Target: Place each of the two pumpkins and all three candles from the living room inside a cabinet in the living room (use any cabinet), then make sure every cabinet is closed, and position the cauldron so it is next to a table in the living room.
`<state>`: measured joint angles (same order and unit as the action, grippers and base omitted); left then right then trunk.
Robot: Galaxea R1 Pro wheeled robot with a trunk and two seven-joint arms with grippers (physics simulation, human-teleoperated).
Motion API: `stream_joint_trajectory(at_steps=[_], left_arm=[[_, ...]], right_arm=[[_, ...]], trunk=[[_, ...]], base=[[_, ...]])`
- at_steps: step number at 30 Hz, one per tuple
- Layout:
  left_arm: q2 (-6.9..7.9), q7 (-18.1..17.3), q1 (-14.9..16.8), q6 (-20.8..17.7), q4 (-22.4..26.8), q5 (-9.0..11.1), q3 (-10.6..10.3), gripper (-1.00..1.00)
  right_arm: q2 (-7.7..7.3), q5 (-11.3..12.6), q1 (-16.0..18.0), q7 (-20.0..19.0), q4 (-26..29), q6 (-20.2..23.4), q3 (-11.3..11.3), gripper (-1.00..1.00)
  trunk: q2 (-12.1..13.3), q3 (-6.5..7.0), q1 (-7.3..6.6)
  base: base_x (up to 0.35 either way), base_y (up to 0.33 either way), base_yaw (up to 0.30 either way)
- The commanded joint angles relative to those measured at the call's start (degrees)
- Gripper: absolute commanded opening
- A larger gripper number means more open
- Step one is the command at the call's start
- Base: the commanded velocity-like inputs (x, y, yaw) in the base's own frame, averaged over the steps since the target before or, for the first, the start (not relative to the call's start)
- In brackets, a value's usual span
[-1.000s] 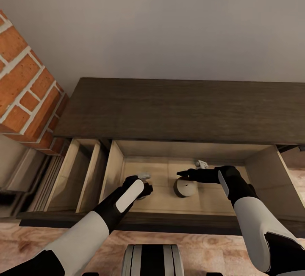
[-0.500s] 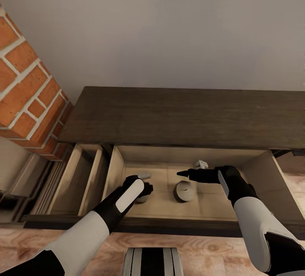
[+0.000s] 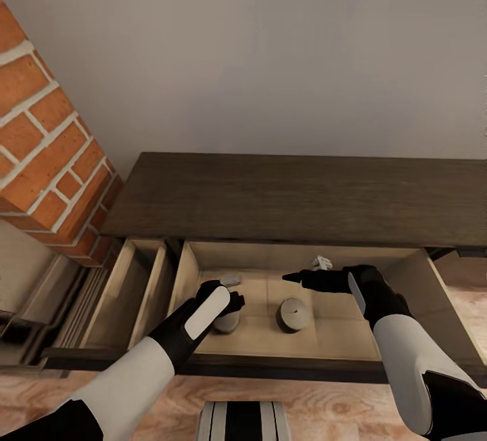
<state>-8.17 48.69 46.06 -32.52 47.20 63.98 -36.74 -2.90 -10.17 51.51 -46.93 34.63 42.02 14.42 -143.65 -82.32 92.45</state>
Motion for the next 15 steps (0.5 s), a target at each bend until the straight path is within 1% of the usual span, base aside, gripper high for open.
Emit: stream_joint_trajectory(at_steps=[1, 5, 13, 15], left_arm=[[0.0, 0.0, 0.0, 0.0, 0.0, 0.0, 0.0, 1.0], [0.0, 0.0, 0.0, 0.0, 0.0, 0.0, 0.0, 1.0], [0.0, 0.0, 0.0, 0.0, 0.1, 0.0, 0.0, 1.0], [0.0, 0.0, 0.0, 0.0, 0.2, 0.0, 0.0, 1.0]], right_arm=[[0.0, 0.0, 0.0, 0.0, 0.0, 0.0, 0.0, 1.0], [0.0, 0.0, 0.0, 0.0, 0.0, 0.0, 0.0, 1.0], [0.0, 0.0, 0.0, 0.0, 0.0, 0.0, 0.0, 1.0], [0.0, 0.0, 0.0, 0.0, 0.0, 0.0, 0.0, 1.0]], trunk=[[0.0, 0.23, -0.02], [0.1, 1.11, -0.12], [0.1, 1.11, -0.12], [0.1, 1.11, -0.12]], base=[[0.0, 0.0, 0.0], [0.0, 0.0, 0.0], [-0.005, 0.0, 0.0], [-0.178, 0.0, 0.0]])
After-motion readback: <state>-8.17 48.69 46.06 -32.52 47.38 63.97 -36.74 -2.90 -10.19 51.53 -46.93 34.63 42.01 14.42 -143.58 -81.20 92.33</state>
